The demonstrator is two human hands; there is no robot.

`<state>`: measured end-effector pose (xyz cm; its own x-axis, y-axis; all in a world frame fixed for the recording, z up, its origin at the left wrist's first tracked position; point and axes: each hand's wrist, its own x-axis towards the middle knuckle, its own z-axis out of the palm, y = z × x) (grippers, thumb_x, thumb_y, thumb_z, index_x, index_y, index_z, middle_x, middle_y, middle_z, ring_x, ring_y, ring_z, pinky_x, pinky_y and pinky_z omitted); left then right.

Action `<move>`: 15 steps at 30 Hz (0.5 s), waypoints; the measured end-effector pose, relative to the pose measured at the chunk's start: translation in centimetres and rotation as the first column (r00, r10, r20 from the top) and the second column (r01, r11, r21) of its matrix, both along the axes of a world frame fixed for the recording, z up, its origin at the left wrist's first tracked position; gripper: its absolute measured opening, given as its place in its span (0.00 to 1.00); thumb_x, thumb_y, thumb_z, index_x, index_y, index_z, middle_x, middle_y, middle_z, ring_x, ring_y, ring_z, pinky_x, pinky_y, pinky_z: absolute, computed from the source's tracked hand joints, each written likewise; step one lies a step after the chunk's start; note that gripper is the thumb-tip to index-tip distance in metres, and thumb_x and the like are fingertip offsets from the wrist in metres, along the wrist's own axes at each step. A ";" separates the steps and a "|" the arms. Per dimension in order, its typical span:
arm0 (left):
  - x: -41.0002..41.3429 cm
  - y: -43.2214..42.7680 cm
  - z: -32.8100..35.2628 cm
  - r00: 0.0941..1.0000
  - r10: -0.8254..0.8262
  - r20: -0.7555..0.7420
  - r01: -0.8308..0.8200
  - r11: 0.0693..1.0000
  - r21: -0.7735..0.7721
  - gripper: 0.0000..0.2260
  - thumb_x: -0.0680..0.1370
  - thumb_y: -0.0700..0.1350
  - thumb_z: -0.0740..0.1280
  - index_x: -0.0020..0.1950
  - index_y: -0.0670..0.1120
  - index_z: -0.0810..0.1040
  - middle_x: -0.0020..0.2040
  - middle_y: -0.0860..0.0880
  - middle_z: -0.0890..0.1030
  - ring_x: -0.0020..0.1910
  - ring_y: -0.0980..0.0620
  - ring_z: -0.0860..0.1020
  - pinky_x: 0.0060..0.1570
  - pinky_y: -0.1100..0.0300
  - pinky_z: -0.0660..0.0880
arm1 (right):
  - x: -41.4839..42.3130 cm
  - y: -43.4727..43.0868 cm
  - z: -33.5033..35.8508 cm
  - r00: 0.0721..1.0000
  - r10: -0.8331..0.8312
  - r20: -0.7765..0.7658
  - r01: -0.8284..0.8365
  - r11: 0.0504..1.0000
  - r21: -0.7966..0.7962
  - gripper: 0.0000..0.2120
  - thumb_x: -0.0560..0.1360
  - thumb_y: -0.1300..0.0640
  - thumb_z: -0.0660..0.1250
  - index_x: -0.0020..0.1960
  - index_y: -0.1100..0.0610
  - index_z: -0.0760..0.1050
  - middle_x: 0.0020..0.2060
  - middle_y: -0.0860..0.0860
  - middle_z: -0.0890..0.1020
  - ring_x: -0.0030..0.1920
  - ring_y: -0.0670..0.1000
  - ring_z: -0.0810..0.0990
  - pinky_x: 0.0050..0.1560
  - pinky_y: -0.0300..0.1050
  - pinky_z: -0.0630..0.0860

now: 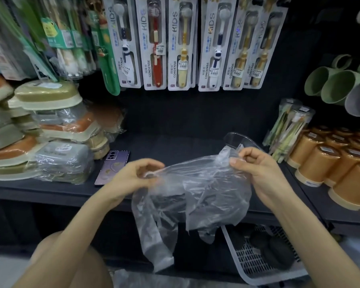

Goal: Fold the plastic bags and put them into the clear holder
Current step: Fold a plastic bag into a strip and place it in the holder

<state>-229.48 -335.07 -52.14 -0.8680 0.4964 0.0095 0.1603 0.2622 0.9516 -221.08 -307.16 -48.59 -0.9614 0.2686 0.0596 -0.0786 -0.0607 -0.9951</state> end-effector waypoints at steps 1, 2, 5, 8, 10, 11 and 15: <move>-0.2 0.3 0.3 0.999 0.035 -0.011 -0.035 0.999 0.020 0.20 0.62 0.51 0.75 0.53 0.51 0.80 0.53 0.53 0.82 0.55 0.56 0.78 0.56 0.62 0.72 | 0.0 -0.2 -0.2 1.000 -0.010 -0.004 0.010 1.000 0.000 0.11 0.62 0.61 0.75 0.40 0.54 0.76 0.35 0.51 0.80 0.38 0.50 0.79 0.45 0.43 0.77; -0.1 0.8 0.6 0.992 0.109 -0.068 -0.107 0.994 0.036 0.21 0.61 0.56 0.74 0.52 0.53 0.80 0.53 0.54 0.80 0.54 0.57 0.77 0.56 0.60 0.71 | 0.0 -0.6 -0.3 1.000 -0.029 -0.010 0.029 0.999 0.024 0.13 0.63 0.63 0.76 0.44 0.54 0.77 0.37 0.51 0.79 0.40 0.51 0.78 0.48 0.47 0.77; 2.0 3.7 1.8 0.889 0.286 -0.358 -0.282 0.957 0.065 0.16 0.65 0.67 0.66 0.40 0.55 0.79 0.41 0.54 0.76 0.41 0.58 0.74 0.45 0.66 0.69 | 0.3 -2.7 -0.7 0.981 -0.145 -0.126 0.172 0.955 0.242 0.16 0.68 0.65 0.75 0.51 0.51 0.77 0.38 0.49 0.76 0.41 0.45 0.75 0.49 0.39 0.75; 4.6 7.0 3.1 0.932 0.165 -0.324 -0.173 0.985 0.004 0.22 0.69 0.72 0.62 0.38 0.53 0.78 0.37 0.53 0.79 0.37 0.59 0.76 0.40 0.70 0.70 | 1.0 -5.8 -1.1 0.936 -0.155 -0.315 0.279 0.874 0.398 0.19 0.69 0.66 0.74 0.49 0.47 0.72 0.38 0.45 0.75 0.40 0.40 0.74 0.46 0.30 0.71; 4.8 8.1 3.3 0.968 0.130 -0.215 -0.129 0.991 0.021 0.24 0.70 0.71 0.64 0.39 0.50 0.79 0.37 0.49 0.81 0.39 0.53 0.79 0.42 0.62 0.76 | 1.3 -7.1 -1.6 0.920 -0.123 -0.373 0.293 0.846 0.445 0.20 0.70 0.66 0.73 0.48 0.44 0.70 0.41 0.44 0.77 0.44 0.41 0.76 0.47 0.31 0.71; 4.7 8.3 3.3 0.982 0.118 -0.148 -0.110 0.992 0.064 0.23 0.71 0.68 0.65 0.40 0.47 0.80 0.37 0.48 0.82 0.39 0.50 0.81 0.42 0.58 0.78 | 1.4 -7.5 -1.8 0.922 -0.099 -0.375 0.278 0.842 0.463 0.19 0.71 0.65 0.72 0.48 0.43 0.69 0.42 0.43 0.78 0.46 0.42 0.77 0.47 0.32 0.72; 4.0 7.8 3.3 0.996 0.055 0.069 -0.071 0.965 0.254 0.08 0.79 0.40 0.65 0.44 0.41 0.83 0.40 0.45 0.83 0.42 0.48 0.80 0.40 0.59 0.76 | 2.2 -7.2 -2.2 0.956 0.053 -0.289 0.076 0.906 0.416 0.20 0.72 0.59 0.73 0.57 0.46 0.70 0.42 0.44 0.82 0.48 0.45 0.81 0.52 0.37 0.75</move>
<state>-225.47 -327.28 -48.86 -0.9003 0.4288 0.0752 0.0907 0.0158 0.9958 -218.85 -314.34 -50.84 -0.8816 0.1676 0.4411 -0.3626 0.3578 -0.8605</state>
